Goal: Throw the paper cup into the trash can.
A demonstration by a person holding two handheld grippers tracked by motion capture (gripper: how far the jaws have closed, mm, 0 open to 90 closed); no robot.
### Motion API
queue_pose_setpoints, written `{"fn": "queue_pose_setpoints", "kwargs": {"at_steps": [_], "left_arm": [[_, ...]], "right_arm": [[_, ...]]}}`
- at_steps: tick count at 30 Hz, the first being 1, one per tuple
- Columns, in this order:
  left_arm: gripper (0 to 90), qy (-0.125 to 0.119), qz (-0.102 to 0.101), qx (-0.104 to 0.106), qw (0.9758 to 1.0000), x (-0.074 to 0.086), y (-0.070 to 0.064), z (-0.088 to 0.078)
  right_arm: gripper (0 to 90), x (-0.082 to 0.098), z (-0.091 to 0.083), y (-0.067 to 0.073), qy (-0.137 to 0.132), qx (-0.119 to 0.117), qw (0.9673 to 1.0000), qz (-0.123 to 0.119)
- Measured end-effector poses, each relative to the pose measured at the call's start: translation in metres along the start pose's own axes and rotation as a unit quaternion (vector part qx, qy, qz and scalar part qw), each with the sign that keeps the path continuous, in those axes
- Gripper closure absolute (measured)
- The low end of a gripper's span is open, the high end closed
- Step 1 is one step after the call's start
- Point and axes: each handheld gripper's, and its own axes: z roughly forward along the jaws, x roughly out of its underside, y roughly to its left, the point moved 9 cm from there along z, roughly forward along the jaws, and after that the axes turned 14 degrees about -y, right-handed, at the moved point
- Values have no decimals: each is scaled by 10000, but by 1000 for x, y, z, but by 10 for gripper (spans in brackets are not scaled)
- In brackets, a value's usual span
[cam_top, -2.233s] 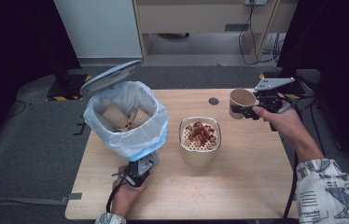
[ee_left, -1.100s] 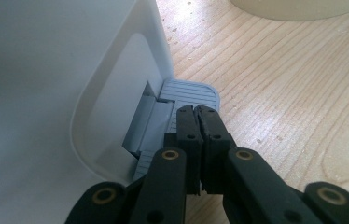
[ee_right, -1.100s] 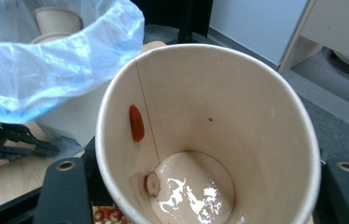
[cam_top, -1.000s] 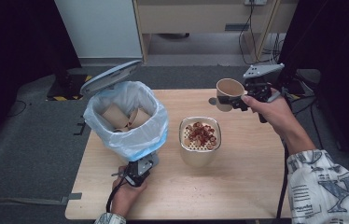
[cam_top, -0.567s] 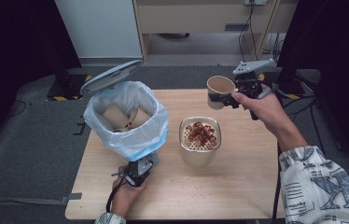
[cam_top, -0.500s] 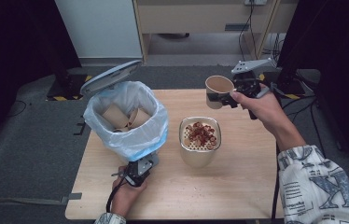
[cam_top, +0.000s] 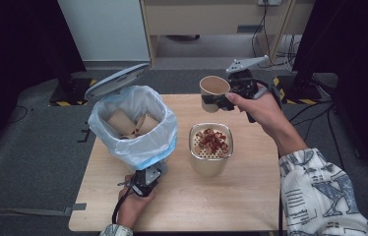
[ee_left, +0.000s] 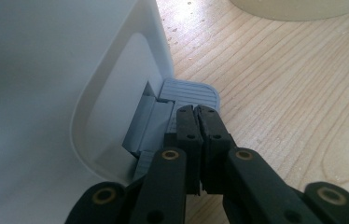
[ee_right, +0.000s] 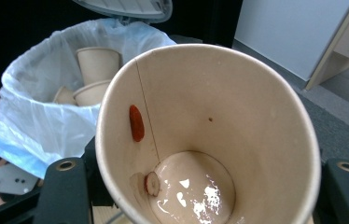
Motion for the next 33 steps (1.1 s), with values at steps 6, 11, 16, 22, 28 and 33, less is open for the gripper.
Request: {"fn": "queue_pose_setpoints", "kwargs": {"at_steps": [6, 11, 16, 22, 28, 33], "left_arm": [[874, 7, 13, -2, 10000, 0, 0, 0], [874, 9, 16, 0, 10000, 0, 0, 0], [874, 7, 11, 1, 10000, 0, 0, 0], [874, 10, 22, 0, 10000, 0, 0, 0], [874, 10, 18, 2, 10000, 0, 0, 0], [874, 9, 13, 2, 10000, 0, 0, 0]], "right_arm": [[325, -12, 20, 17, -10, -168, 9999, -7], [325, -19, 32, 28, 8, -256, 9997, -23], [324, -23, 43, 40, 56, -367, 9993, -80], [321, -25, 54, 51, 71, -467, 9988, -90], [320, -25, 67, 60, 77, -542, 9985, -59], [319, -24, 75, 65, 121, -601, 9981, -43]]}}
